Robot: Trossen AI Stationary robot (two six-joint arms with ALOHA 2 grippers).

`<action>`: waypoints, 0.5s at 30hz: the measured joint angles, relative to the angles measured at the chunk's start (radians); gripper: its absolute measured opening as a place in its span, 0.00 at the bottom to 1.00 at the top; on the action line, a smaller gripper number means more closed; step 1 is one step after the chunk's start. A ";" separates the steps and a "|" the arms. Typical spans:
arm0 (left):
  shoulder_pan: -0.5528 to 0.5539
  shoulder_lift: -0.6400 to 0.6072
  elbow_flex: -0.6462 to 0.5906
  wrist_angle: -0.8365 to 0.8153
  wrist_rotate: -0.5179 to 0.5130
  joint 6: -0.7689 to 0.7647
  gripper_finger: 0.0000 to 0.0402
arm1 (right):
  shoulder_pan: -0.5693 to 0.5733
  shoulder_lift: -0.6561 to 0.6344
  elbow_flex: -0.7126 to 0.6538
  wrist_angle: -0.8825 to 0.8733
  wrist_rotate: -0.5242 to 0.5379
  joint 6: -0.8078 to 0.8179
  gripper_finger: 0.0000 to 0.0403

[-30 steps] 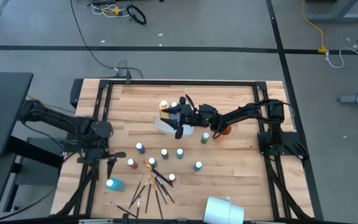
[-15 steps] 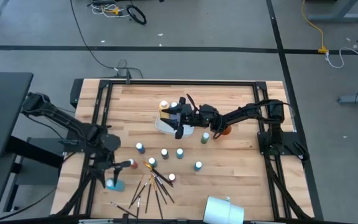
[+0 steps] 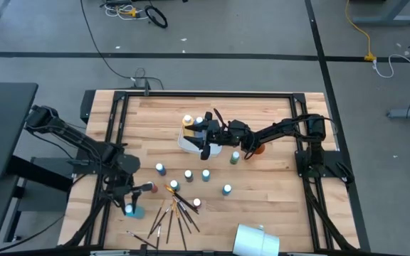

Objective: Pick & Place Paint Supplies
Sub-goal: Put the large light blue paint bottle into the white bin

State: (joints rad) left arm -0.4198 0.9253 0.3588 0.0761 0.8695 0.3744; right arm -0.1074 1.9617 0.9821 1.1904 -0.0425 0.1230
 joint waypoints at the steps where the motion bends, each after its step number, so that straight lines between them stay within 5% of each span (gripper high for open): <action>1: 0.000 0.000 0.000 0.005 -0.015 -0.023 0.32 | 0.000 0.000 0.000 0.000 0.000 0.000 0.51; 15: 0.002 -0.132 0.136 0.097 -0.151 -0.195 0.32 | 0.000 0.000 0.000 0.000 0.000 -0.010 0.51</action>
State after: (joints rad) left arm -0.4181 0.7936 0.4949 0.1731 0.7188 0.1792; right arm -0.1074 1.9617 0.9821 1.1904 -0.0425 0.1135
